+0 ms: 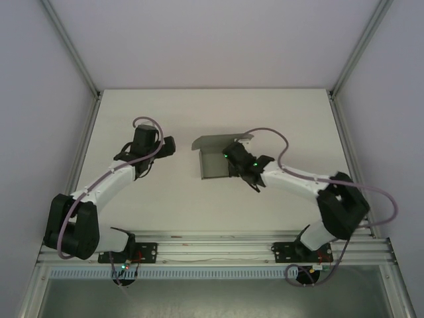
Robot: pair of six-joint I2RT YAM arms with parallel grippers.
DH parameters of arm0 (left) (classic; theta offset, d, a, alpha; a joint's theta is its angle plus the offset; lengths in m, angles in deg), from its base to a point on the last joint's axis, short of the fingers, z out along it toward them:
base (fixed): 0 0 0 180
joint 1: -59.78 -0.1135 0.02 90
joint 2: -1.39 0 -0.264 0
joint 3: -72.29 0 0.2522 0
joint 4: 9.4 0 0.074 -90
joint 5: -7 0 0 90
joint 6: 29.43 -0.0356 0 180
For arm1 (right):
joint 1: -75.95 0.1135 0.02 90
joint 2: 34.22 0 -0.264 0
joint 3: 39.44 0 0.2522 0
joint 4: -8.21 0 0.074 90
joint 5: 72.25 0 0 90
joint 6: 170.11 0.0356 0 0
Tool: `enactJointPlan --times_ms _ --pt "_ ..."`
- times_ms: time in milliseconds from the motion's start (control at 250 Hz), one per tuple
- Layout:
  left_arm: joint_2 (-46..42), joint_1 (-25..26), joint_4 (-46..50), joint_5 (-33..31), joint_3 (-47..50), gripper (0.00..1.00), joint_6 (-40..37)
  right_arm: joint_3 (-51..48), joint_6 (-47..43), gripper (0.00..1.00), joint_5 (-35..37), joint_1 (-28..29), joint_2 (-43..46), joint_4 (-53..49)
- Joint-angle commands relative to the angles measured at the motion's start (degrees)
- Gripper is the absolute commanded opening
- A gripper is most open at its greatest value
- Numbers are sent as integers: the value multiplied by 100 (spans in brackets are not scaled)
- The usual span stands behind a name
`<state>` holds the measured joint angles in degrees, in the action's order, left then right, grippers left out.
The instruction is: Assemble paper box
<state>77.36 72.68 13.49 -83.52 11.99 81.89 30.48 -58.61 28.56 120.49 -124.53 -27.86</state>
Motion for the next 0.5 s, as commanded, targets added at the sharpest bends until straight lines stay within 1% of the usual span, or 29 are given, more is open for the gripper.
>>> enactJointPlan --times_ms 0,108,260,344,404,496 --pt "-174 35 167 -206 133 100 -71 422 180 0 328 -30 -495 -832" --pt "-231 23 97 -89 170 100 -100 687 159 1 268 -89 -990 -1240" --pt "-301 30 -34 17 266 100 -119 908 52 3 -42 -212 -1488 -1526" --pt "-323 27 -14 -16 278 100 -145 1104 65 3 10 -258 -1787 -1872" --pt "-361 30 -16 -38 292 100 -163 1278 146 3 273 -258 -2053 -2221" --pt "-411 24 -50 -79 326 100 -203 1555 278 5 419 -259 -2493 -2698"
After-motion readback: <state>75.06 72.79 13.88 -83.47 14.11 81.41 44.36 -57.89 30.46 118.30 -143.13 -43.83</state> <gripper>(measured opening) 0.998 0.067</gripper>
